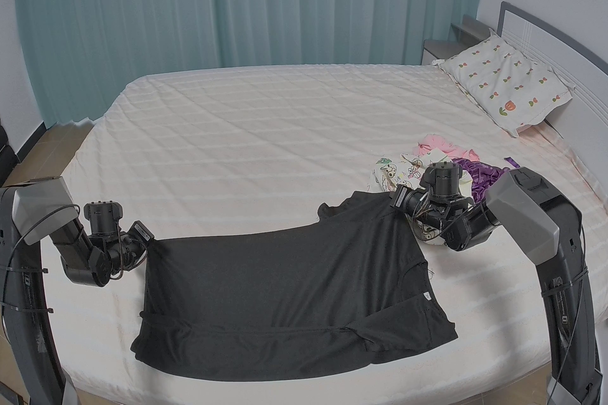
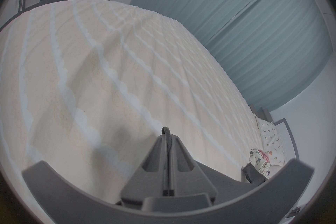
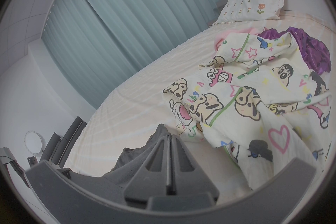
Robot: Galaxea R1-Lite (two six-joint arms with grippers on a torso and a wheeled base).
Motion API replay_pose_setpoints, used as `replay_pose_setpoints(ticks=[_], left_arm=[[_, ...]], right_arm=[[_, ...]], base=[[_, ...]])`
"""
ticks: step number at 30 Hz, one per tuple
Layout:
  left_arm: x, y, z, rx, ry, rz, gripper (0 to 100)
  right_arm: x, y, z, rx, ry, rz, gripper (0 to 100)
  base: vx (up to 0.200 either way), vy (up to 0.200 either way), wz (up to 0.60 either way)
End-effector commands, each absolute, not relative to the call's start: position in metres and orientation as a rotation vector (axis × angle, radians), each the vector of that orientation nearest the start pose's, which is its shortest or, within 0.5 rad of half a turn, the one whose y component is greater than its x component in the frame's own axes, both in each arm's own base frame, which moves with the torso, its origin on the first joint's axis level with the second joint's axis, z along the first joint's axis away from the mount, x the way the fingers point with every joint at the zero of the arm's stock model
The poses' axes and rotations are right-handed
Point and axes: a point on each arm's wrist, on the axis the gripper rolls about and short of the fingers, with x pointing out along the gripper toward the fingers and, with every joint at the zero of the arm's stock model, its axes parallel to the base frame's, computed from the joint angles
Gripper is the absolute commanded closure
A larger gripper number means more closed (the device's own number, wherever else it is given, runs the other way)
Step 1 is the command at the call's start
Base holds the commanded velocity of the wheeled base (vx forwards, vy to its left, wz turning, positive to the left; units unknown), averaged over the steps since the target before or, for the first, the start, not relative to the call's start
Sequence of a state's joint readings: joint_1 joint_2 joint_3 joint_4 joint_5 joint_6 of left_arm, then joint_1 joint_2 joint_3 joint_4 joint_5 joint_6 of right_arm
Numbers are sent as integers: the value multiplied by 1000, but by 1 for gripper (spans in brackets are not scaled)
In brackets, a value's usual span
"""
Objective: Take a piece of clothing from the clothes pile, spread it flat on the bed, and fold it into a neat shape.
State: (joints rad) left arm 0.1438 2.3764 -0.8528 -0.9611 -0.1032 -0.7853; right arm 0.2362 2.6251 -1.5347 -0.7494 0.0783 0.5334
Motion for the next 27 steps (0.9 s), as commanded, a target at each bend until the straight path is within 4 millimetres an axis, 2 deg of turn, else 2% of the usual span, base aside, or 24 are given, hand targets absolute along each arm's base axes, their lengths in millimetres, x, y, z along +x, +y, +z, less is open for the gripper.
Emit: replay_pose_setpoints(ticks=[1,3,12,17,21,24,27], left_arm=[[382,58,-11,-839,495,263,100],[382,58,-11,-839,495,263,100],[381,67,-4,-846,471,273,100],[376,72,6,-851,454,267,100],[375,71,4,-849,463,267,100],[373,71,4,-848,467,268,100],[372,70,5,-834,474,251,100]], right_arm=[[486,118,-8,489,429,210,100],[483,120,-15,477,444,212,100],[484,121,-21,478,404,226,100],[484,120,-21,479,402,224,100],[485,115,-15,483,391,216,100],[476,111,-5,492,387,215,100],[463,107,-7,490,411,233,100]], base=[[0,0,0],[0,0,0],[0,0,0],[0,0,0],[0,0,0],[0,0,0],[0,0,0]])
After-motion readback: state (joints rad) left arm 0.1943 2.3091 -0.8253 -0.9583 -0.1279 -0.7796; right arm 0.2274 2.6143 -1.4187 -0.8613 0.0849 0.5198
